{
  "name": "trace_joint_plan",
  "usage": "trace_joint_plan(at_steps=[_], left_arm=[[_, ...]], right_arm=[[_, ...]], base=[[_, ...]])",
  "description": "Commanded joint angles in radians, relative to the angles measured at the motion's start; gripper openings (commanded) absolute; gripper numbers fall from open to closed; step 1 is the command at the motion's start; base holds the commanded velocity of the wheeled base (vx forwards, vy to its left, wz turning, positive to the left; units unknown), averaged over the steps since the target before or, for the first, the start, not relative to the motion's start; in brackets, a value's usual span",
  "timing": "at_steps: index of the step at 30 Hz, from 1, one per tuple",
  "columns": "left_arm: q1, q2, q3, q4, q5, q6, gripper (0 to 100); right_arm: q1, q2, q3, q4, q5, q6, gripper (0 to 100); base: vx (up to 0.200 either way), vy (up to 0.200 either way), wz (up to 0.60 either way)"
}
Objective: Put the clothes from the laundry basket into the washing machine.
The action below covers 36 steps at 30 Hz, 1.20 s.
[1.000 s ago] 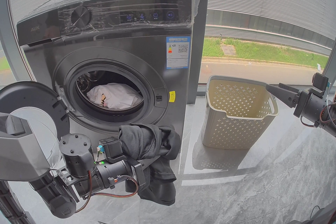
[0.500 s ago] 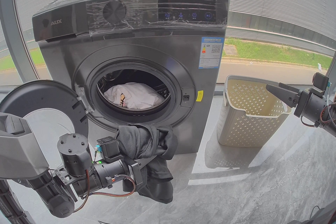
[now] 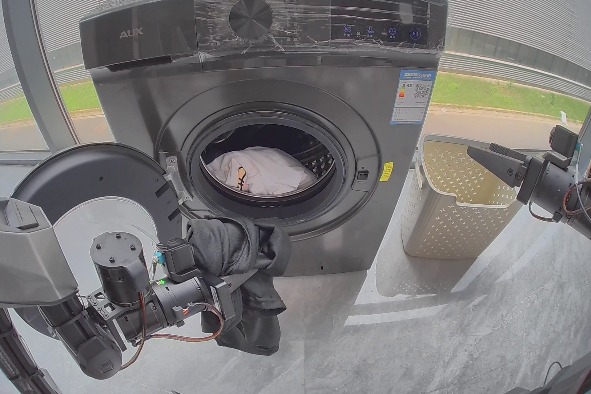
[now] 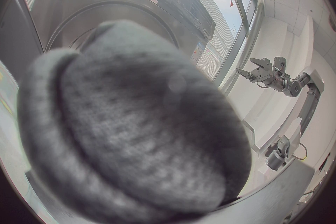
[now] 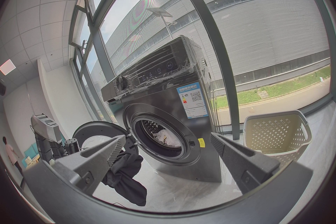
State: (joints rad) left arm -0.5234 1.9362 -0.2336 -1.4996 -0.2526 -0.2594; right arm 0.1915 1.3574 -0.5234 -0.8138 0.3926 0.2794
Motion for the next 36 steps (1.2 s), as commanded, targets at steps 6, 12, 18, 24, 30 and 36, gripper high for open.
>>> trace_joint_plan(at_steps=[6, 12, 18, 24, 30, 36], left_arm=[[0.010, -0.009, -0.013, 0.005, 0.001, -0.009, 0], [0.011, -0.008, -0.016, 0.007, 0.001, -0.011, 0], [0.016, -0.006, -0.010, 0.005, 0.003, -0.012, 0], [0.034, 0.009, -0.019, 0.002, -0.013, -0.011, 0], [0.037, 0.037, -0.069, 0.002, -0.022, -0.006, 0], [0.037, 0.086, -0.104, -0.001, 0.001, 0.002, 0]], right_arm=[[0.002, 0.002, -0.001, -0.001, 0.000, 0.000, 100], [0.002, 0.002, -0.001, -0.001, 0.000, 0.000, 100], [0.002, 0.002, 0.000, -0.001, 0.000, 0.004, 100], [0.002, 0.002, -0.001, 0.001, 0.000, 0.003, 100], [0.002, 0.000, 0.000, 0.001, 0.000, 0.001, 100], [0.002, -0.001, 0.000, 0.001, 0.000, 0.001, 100]], base=[[0.000, 0.000, 0.00], [0.000, 0.000, 0.00], [0.000, 0.000, 0.00], [0.067, 0.000, 0.00], [0.200, 0.000, 0.00], [0.200, 0.000, 0.00]])
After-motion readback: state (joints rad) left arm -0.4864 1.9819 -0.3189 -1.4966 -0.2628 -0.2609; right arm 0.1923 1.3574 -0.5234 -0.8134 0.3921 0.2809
